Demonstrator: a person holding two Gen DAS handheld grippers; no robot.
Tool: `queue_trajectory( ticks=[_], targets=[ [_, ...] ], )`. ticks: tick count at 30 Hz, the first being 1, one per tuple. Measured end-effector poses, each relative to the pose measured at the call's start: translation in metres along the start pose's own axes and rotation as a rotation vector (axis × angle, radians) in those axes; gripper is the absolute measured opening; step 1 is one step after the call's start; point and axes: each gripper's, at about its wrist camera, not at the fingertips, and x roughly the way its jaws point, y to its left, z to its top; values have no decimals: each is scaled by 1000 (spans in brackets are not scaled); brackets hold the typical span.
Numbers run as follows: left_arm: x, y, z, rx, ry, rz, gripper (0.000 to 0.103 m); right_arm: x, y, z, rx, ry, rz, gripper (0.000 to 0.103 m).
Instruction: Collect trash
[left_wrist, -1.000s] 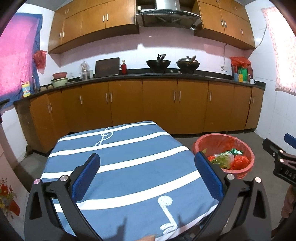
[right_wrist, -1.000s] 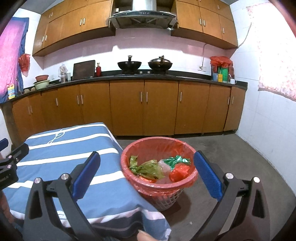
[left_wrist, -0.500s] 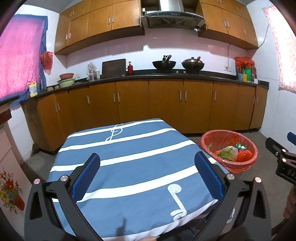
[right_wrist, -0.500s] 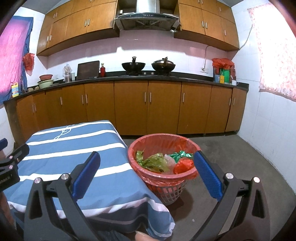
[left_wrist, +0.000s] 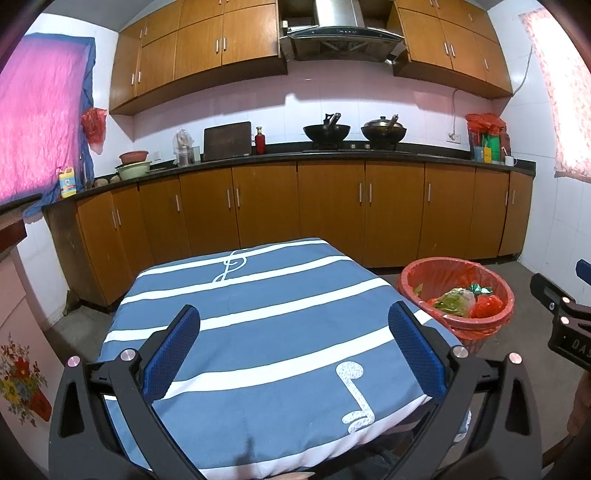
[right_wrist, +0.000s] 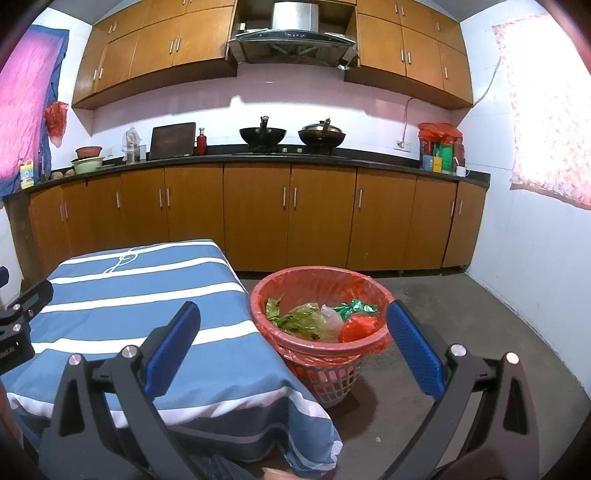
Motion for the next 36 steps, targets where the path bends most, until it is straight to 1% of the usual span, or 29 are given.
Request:
queue_trajectory(
  ticks=[17,36],
  targets=[
    [0,0,-2,-2,1,-1,101,-2,1,0,-6,-3,5,99],
    [-4,-7,-3,-4,3,-9,101,0,1,-3,3,-3,-11,99]
  ],
)
